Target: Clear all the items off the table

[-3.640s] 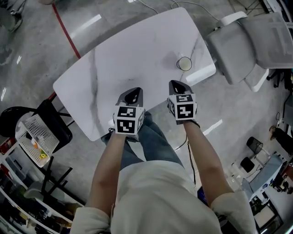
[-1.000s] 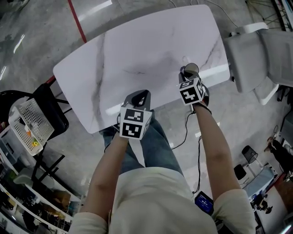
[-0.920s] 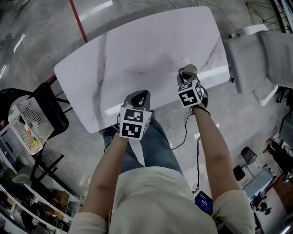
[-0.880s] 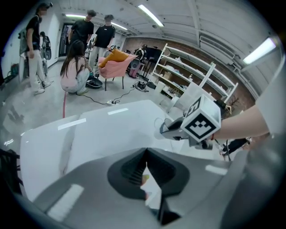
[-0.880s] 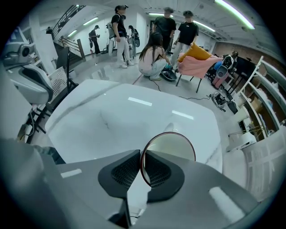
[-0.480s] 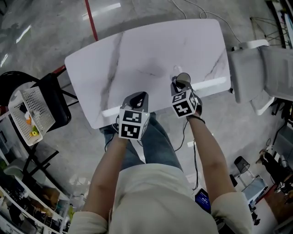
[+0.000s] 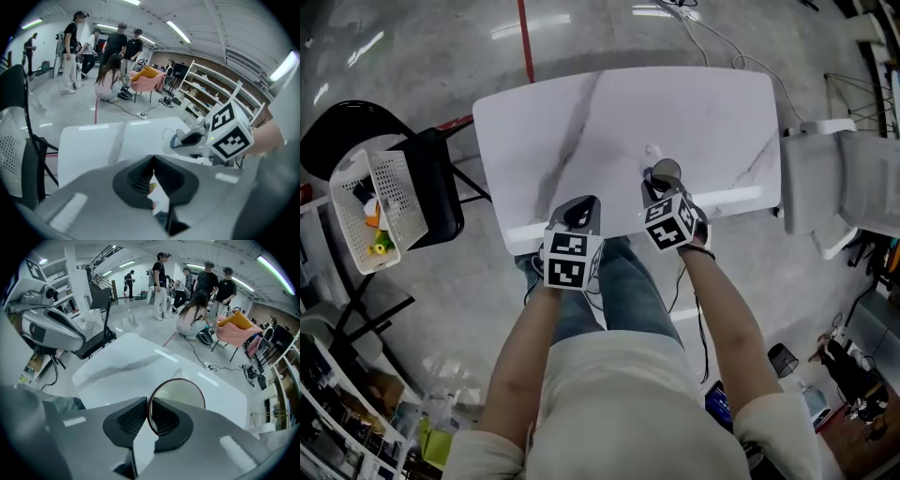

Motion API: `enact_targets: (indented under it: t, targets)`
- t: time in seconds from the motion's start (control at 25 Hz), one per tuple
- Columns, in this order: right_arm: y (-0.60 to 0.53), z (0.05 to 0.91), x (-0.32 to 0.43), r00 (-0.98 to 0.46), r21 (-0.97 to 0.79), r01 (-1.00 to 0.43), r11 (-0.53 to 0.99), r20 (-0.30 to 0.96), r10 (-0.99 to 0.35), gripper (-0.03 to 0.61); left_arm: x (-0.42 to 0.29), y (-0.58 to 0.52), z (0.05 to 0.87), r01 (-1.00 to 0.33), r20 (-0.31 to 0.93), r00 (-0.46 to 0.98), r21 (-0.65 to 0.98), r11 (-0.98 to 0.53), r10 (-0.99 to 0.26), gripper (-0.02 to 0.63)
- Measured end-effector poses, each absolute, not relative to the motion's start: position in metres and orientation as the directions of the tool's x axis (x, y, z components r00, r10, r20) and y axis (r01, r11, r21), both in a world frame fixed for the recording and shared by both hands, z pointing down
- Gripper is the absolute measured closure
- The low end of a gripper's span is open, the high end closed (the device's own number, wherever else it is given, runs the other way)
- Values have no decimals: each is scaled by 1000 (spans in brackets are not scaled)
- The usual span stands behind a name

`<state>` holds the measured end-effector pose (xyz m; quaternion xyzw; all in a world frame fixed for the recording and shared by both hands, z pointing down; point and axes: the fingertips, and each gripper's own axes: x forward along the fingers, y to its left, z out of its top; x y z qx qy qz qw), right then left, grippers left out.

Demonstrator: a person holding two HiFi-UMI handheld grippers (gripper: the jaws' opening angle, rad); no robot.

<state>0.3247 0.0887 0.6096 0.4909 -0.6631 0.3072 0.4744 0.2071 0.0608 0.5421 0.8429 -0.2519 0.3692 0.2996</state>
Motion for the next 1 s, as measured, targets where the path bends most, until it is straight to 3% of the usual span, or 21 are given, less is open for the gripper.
enact_targets:
  t: [1.0]
  targets:
    - [16, 577, 109, -193, 23, -834, 551, 924, -331, 545, 1, 6, 518, -815, 772, 511, 296, -499, -377, 604]
